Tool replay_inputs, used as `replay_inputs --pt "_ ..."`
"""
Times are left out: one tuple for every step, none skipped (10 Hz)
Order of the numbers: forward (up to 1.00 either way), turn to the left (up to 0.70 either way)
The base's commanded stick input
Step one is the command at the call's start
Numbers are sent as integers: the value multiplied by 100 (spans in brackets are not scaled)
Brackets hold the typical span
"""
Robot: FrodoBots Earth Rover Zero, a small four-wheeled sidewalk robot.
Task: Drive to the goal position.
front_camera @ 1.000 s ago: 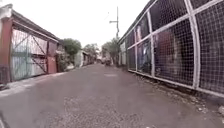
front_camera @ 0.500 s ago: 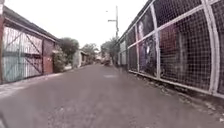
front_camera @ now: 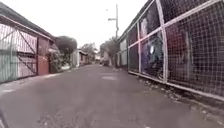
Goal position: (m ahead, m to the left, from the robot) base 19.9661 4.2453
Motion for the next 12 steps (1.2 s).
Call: replay_inputs --pt "70 0" --pt "70 0" --pt "70 0" --pt "70 0" --pt "70 0" --pt "70 0" --pt "70 0" --pt "70 0" --pt "70 0" --pt "70 0" --pt "70 0" --pt "70 0"
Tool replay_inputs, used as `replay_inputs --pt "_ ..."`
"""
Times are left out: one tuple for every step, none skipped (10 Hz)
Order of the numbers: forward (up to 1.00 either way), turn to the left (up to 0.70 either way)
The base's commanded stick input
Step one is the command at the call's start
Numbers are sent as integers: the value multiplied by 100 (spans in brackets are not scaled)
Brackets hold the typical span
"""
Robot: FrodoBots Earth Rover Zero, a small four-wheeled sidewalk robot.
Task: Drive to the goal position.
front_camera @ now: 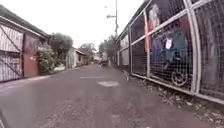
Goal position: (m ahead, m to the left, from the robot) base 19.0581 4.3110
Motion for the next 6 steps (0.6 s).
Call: replay_inputs --pt "70 0" --pt "70 0" --pt "70 0" --pt "70 0" --pt "70 0" --pt "70 0"
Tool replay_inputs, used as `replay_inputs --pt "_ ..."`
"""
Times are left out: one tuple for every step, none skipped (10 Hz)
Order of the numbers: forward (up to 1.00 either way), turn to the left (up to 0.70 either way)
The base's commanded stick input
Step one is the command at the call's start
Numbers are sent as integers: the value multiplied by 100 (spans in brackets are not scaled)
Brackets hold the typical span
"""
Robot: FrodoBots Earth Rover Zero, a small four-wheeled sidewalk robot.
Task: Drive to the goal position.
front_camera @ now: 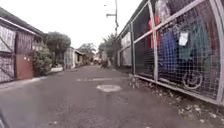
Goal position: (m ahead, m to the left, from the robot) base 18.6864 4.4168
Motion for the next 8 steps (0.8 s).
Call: replay_inputs --pt "70 0" --pt "70 0" --pt "70 0" --pt "70 0" --pt "70 0" --pt "70 0" --pt "70 0" --pt "70 0"
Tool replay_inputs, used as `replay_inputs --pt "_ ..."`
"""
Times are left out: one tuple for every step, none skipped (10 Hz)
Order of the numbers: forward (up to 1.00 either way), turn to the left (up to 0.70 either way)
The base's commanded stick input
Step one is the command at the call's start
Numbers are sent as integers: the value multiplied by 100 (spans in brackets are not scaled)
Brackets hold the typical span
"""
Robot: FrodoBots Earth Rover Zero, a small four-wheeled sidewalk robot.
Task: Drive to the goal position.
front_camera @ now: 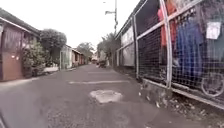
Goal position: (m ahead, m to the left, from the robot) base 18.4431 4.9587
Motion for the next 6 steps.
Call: replay_inputs --pt "70 0" --pt "70 0" --pt "70 0" --pt "70 0" --pt "70 0" --pt "70 0"
